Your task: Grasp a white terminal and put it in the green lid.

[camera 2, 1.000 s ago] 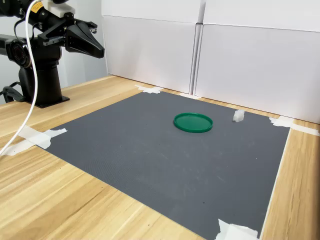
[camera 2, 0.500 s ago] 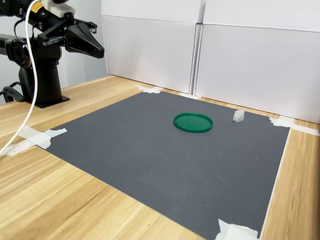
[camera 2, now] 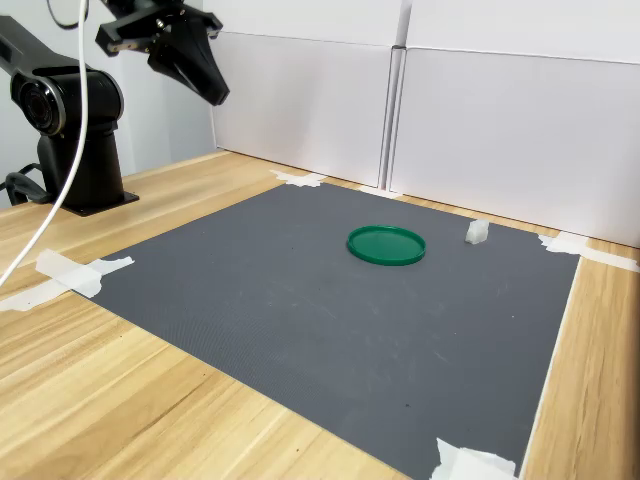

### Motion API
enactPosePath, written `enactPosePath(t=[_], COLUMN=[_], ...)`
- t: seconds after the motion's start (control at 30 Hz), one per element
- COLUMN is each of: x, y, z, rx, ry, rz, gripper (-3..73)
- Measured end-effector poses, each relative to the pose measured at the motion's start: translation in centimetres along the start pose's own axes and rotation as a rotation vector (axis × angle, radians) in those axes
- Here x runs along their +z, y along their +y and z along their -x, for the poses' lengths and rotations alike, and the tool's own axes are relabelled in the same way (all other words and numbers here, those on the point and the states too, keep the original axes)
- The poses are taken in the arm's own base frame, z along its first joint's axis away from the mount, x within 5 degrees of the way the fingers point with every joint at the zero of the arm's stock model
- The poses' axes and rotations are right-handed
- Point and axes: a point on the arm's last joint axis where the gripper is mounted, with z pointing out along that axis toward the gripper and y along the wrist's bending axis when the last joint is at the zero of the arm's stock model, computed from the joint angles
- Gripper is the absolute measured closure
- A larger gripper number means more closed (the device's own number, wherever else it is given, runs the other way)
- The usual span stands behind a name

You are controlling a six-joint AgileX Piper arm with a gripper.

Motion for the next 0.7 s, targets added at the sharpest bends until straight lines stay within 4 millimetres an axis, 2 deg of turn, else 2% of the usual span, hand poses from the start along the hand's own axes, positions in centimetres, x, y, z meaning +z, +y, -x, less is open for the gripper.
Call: enactPosePath(t=[0.2, 0.4, 0.7], x=[1.7, 3.8, 6.9], y=[1.2, 2.1, 2.5], z=[5.6, 9.2, 14.6], rx=[-0.162, -0.387, -0.439], ry=[0.038, 0.067, -0.056], rz=[0.057, 0.118, 0.084], gripper=[71.6, 71.6, 71.6])
